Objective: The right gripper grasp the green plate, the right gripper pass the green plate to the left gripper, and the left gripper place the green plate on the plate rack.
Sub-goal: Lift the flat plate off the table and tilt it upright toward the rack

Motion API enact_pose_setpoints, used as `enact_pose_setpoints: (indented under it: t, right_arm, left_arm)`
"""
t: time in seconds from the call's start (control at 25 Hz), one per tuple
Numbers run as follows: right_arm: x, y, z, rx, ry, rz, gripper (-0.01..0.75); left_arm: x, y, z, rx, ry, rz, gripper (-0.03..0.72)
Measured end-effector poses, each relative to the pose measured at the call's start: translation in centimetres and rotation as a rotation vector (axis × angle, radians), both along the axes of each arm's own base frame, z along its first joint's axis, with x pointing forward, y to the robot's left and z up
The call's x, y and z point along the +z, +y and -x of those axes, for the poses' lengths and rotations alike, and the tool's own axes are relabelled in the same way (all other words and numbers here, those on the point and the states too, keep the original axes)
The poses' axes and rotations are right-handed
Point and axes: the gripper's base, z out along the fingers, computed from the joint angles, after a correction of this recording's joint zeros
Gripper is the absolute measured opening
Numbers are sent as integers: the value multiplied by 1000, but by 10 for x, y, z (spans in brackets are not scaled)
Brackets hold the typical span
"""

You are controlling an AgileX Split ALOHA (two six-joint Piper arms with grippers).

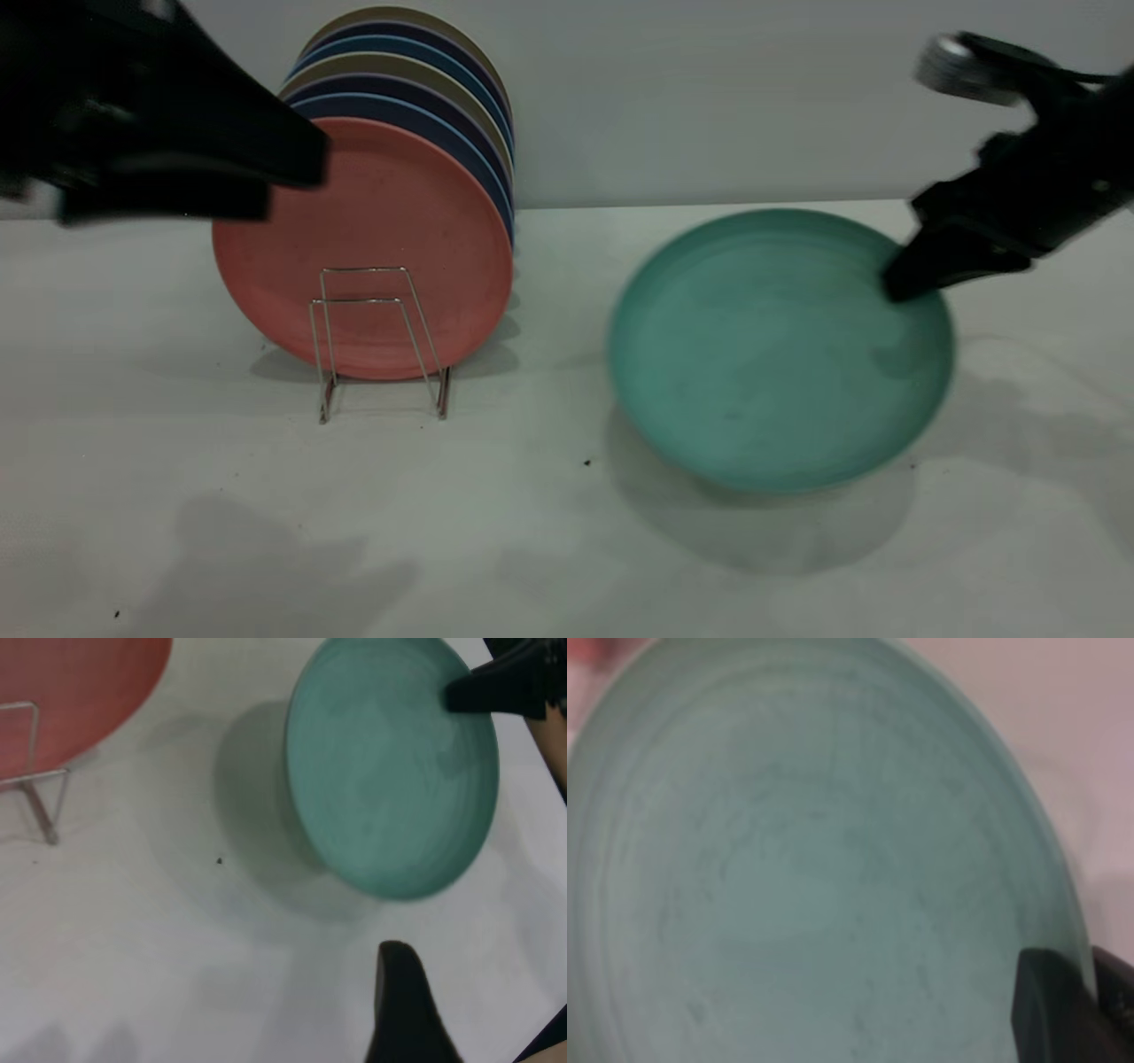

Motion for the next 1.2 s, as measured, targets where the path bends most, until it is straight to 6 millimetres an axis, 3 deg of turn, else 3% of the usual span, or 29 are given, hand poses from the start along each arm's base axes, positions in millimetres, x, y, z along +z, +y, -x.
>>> enact_pose_setpoints:
  t: [0.2,0.6,1.0,1.12,1.2]
  right_arm:
    - [5,31,8,94,22,-70,13]
    - [12,50,10,105,18,-197,15]
    - [20,88,21,169,45,-324,18]
    - [22,99,23,170,51,-368,23]
    - [23,101,24,160,54,-380,40]
  left_arm:
    - [-20,-5,-13,5,14,19,465]
    - [-60,-9,-30,21,80,17,464]
    - [-76,-13,-43,4,117,33,464]
    - [-77,-14,-43,-3,118,40,419]
    - [-75,-15,-44,-9,110,44,305]
